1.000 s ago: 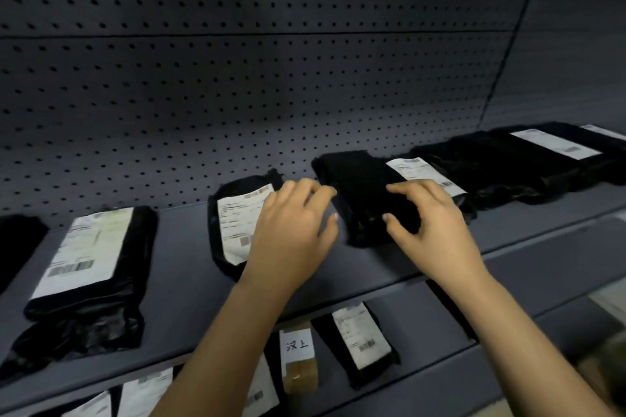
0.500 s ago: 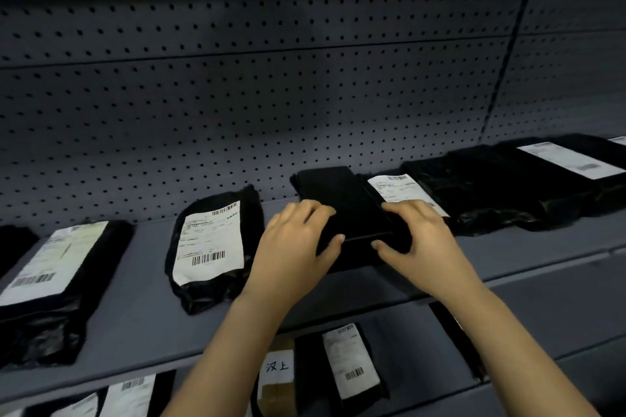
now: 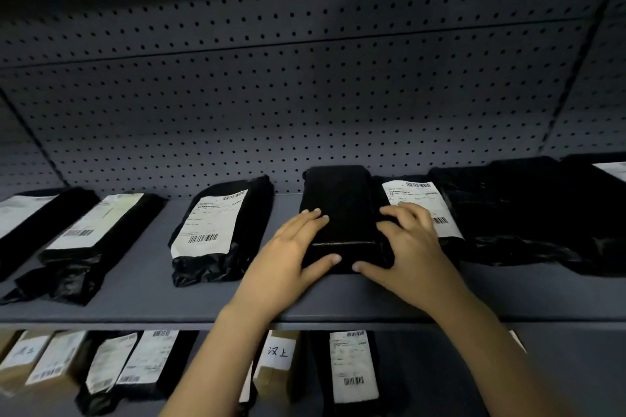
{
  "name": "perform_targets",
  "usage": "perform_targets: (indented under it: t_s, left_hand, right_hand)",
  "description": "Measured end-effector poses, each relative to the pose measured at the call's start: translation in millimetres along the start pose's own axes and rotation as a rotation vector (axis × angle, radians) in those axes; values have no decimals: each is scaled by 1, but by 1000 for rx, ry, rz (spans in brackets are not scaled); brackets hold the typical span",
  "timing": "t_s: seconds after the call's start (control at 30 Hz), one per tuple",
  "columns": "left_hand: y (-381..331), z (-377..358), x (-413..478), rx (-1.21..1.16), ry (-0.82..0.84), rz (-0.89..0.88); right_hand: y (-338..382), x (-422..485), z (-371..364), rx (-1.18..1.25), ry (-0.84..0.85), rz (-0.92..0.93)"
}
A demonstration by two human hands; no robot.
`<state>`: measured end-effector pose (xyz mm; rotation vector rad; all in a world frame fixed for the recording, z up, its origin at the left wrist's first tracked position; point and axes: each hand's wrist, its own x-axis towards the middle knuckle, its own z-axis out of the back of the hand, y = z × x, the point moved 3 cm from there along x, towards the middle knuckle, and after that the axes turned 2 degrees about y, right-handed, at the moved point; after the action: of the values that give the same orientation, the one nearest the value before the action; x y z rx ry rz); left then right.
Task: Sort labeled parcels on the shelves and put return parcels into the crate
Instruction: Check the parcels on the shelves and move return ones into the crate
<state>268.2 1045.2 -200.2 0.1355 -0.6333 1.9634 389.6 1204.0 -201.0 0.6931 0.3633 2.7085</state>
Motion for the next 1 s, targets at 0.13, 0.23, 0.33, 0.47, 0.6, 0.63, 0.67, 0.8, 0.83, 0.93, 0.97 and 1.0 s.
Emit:
perform_targets:
  t_s: [0.13,0.23,0.33,0.47,0.6,0.63,0.67,0.8,0.83,0.93,0.97,1.0]
  left_hand:
    - [6,9,-8,-27,-23,77]
    - [11,16,-13,-35,-35,122]
    - [17,22,-18,-76,-23,163]
    - [19,28,-19,-114,19,126]
    - [14,22,-16,-134,84,111]
    - [14,19,-16,-139,84,105]
    - [14,18,-15,-162,80,102]
    - [15,23,-12,-194,23,24]
    - [15,27,-12,-155,-13,-18]
    - [21,39,-10,-76,-84,-123]
    - [25,43,-10,-76,-85,-124]
    - [29,47,-12,-81,-83,-108]
  right_hand:
    - [11,4,-2,100,-78,66]
    - [23,9,-3,286,-51,43]
    - [31,12,-10,532,-9,-37]
    - [46,13,-14,731,10,-49]
    - [53,12,-6,699,-41,0]
    - [53,11,-5,682,-44,-3]
    - [52,10,-4,669,-47,-8]
    - [50,6,-6,695,-42,-41]
    - [51,7,-7,721,-35,-54]
    - [55,10,-11,798,25,-91]
    - [57,11,-13,807,54,-110]
    - [57,12,-15,803,88,-139]
